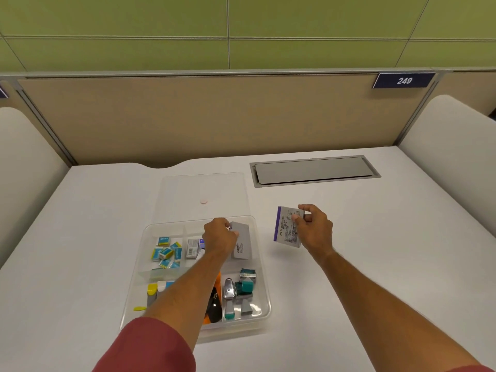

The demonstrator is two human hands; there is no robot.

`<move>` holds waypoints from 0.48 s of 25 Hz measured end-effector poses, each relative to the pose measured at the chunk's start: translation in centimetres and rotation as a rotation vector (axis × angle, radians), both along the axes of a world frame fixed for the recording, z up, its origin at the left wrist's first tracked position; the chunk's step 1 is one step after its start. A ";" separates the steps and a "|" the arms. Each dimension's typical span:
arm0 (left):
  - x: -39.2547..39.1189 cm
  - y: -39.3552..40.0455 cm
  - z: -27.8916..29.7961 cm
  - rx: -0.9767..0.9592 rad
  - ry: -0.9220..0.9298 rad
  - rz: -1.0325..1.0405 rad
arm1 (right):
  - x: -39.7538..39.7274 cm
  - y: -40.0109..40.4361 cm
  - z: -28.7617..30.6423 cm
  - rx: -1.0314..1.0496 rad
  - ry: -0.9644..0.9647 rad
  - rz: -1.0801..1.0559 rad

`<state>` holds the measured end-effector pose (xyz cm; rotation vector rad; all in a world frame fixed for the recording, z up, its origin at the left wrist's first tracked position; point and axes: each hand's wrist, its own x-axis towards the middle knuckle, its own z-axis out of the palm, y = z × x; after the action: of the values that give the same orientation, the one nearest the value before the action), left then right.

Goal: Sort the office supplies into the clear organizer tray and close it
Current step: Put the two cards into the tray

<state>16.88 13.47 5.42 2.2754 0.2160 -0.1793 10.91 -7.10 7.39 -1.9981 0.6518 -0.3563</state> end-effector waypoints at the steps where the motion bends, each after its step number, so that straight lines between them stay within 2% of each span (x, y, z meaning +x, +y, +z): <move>1: 0.1 -0.3 -0.1 -0.001 0.009 -0.007 | 0.0 0.0 0.0 0.006 0.001 -0.006; 12: 0.8 -0.9 -0.2 0.142 0.064 -0.139 | 0.4 0.4 0.2 -0.022 0.001 0.013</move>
<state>17.66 12.53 5.26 2.4290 0.1068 -0.3188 11.31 -6.73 7.58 -2.0229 0.6373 -0.3564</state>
